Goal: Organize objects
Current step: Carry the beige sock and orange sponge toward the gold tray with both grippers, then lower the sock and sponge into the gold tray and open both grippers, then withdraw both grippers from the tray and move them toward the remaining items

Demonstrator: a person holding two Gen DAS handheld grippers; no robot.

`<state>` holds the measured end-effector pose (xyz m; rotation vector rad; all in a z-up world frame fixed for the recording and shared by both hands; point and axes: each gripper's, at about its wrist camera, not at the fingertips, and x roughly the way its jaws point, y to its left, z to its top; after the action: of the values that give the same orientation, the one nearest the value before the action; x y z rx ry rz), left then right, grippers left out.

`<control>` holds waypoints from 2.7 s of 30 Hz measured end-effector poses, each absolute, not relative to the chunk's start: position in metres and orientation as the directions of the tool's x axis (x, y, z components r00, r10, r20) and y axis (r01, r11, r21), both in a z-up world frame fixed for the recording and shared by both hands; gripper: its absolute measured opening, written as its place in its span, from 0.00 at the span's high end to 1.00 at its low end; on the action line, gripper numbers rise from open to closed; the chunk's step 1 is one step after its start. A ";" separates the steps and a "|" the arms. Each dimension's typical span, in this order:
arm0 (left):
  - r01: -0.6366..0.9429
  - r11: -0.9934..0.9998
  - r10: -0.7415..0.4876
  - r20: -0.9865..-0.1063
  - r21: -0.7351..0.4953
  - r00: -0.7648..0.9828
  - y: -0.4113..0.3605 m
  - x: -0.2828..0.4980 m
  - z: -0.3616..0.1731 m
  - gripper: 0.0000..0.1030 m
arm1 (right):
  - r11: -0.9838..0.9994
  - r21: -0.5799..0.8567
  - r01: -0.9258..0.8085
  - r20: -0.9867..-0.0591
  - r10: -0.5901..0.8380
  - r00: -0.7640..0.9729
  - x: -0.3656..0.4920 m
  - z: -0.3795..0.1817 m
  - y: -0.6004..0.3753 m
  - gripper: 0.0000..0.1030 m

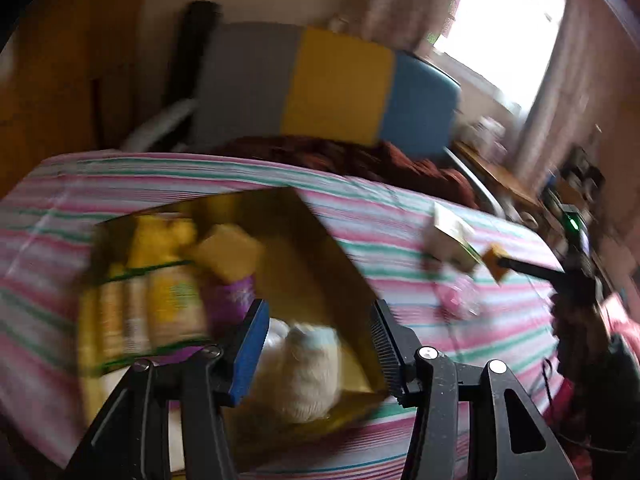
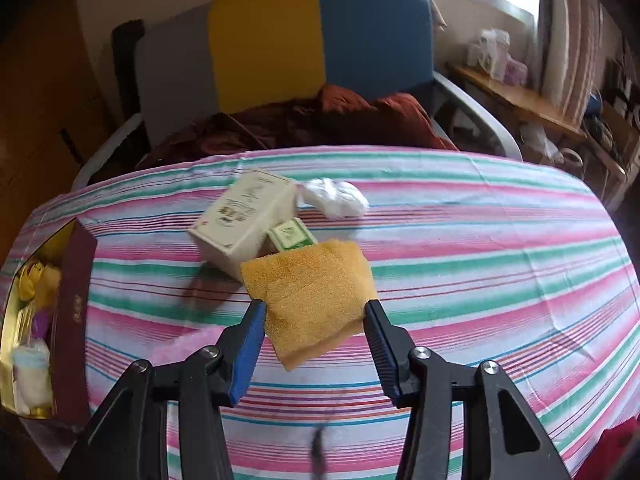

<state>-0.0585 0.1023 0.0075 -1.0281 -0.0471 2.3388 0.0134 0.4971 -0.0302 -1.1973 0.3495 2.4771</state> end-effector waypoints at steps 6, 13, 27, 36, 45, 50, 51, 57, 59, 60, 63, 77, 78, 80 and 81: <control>-0.350 -0.894 0.444 -0.650 -0.279 -0.616 0.030 -0.071 0.002 0.50 | -0.925 0.035 -0.379 -0.776 0.214 -0.593 0.013 -0.010 0.462 0.51; -0.315 -0.896 0.444 -0.653 -0.314 -0.613 0.012 -0.070 -0.016 0.50 | -0.972 0.052 -0.231 -0.751 0.114 -0.650 0.004 0.019 0.393 0.51; -0.339 -0.887 0.460 -0.656 -0.313 -0.599 0.010 -0.053 -0.021 0.47 | -0.987 0.160 0.018 -0.744 -0.133 -0.655 -0.055 0.028 0.256 0.41; -0.348 -0.889 0.457 -0.639 -0.298 -0.619 0.005 -0.043 -0.019 0.23 | -0.984 0.177 0.013 -0.765 -0.146 -0.628 -0.061 0.017 0.232 0.19; -0.309 -0.933 0.348 -0.675 -0.184 -0.651 0.019 -0.043 -0.019 0.16 | -0.993 0.119 -0.006 -0.794 -0.092 -0.601 -0.036 -0.007 0.227 0.19; -0.292 -0.945 0.311 -0.676 -0.147 -0.668 0.022 -0.041 -0.016 0.14 | -0.997 0.082 -0.008 -0.797 -0.061 -0.601 -0.027 -0.012 0.224 0.19; -0.291 -0.947 0.304 -0.675 -0.136 -0.672 0.023 -0.040 -0.015 0.14 | -0.997 0.076 -0.009 -0.797 -0.055 -0.601 -0.025 -0.012 0.224 0.19; -0.299 -0.950 0.279 -0.670 -0.088 -0.688 0.031 -0.035 -0.011 0.14 | -0.998 0.065 -0.011 -0.791 -0.045 -0.611 -0.017 -0.009 0.226 0.19; -0.308 -0.949 0.277 -0.665 -0.074 -0.694 0.033 -0.032 -0.009 0.13 | -0.998 0.066 -0.015 -0.788 -0.043 -0.614 -0.014 -0.008 0.228 0.19; -0.313 -0.947 0.276 -0.663 -0.067 -0.696 0.035 -0.031 -0.009 0.13 | -0.998 0.067 -0.018 -0.787 -0.042 -0.616 -0.013 -0.007 0.228 0.19; -0.325 -0.944 0.276 -0.661 -0.052 -0.698 0.040 -0.028 -0.007 0.13 | -0.997 0.071 -0.025 -0.784 -0.040 -0.620 -0.010 -0.005 0.230 0.19; -0.375 -0.927 0.291 -0.669 -0.020 -0.684 0.059 -0.018 -0.006 0.13 | -0.993 0.071 -0.097 -0.792 0.003 -0.611 -0.004 -0.010 0.254 0.19; -0.379 -0.925 0.292 -0.671 -0.018 -0.681 0.060 -0.018 -0.007 0.13 | -0.992 0.074 -0.107 -0.793 0.006 -0.609 -0.003 -0.011 0.258 0.19; -0.385 -0.923 0.293 -0.674 -0.014 -0.678 0.063 -0.017 -0.008 0.13 | -0.990 0.078 -0.119 -0.794 0.011 -0.608 -0.001 -0.013 0.264 0.19; -0.388 -0.921 0.294 -0.675 -0.013 -0.677 0.064 -0.017 -0.008 0.13 | -0.989 0.081 -0.124 -0.794 0.011 -0.608 0.000 -0.013 0.266 0.19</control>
<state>-0.0166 0.0643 -0.0082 -1.0022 0.1853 2.5710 -0.0002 0.2661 -0.0131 -1.3539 0.1965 2.7438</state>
